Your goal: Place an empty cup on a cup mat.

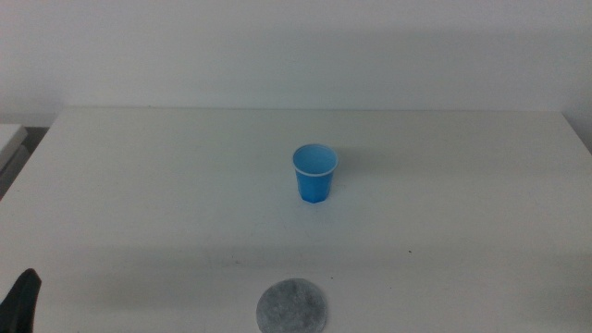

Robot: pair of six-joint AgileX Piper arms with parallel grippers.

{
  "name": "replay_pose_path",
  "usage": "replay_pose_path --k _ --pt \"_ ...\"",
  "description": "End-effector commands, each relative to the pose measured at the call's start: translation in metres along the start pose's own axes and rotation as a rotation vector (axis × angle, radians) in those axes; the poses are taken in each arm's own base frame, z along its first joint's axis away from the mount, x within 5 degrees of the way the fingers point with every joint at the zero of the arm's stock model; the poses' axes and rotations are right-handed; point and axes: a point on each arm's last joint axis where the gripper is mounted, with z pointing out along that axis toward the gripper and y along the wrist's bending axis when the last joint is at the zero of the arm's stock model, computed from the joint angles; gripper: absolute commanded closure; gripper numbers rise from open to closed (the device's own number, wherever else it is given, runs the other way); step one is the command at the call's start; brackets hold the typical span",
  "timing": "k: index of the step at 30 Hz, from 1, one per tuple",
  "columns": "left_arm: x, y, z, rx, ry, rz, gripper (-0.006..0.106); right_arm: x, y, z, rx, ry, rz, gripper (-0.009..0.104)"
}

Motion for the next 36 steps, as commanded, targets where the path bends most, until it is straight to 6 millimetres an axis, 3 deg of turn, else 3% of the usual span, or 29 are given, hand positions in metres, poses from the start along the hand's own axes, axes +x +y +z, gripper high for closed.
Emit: replay_pose_path --k 1,4,8,13,18,22,27,30,36 --pt "-0.006 0.000 0.000 0.003 0.007 -0.011 0.007 0.000 0.000 0.000 -0.001 -0.008 -0.010 0.002" --pt "-0.036 0.000 0.008 0.007 0.111 -0.016 0.007 0.000 0.000 0.000 -0.001 -0.008 -0.010 0.002" --pt "-0.083 -0.002 0.033 0.025 0.285 -0.071 0.007 0.000 0.000 0.000 -0.001 -0.008 -0.010 0.002" --pt "-0.125 -0.008 0.074 0.076 0.506 -0.163 0.007 0.000 0.000 0.000 -0.001 -0.008 -0.010 0.002" --pt "-0.154 -0.023 0.132 0.154 0.643 -0.157 0.007 0.000 0.000 0.000 -0.001 -0.008 -0.010 0.002" --pt "-0.155 -0.056 0.183 0.229 0.713 -0.127 0.007 0.000 0.000 0.000 -0.001 -0.008 -0.010 0.002" --pt "-0.148 -0.114 0.242 0.282 0.831 -0.118 0.007 0.000 0.000 0.000 -0.001 -0.008 -0.010 0.002" --pt "-0.135 -0.146 0.275 0.278 0.938 -0.044 0.007 0.000 0.000 0.000 -0.001 -0.008 -0.010 0.002" --pt "-0.109 -0.190 0.330 0.282 1.063 0.021 0.007 0.000 0.000 0.000 -0.001 -0.008 -0.010 0.002"
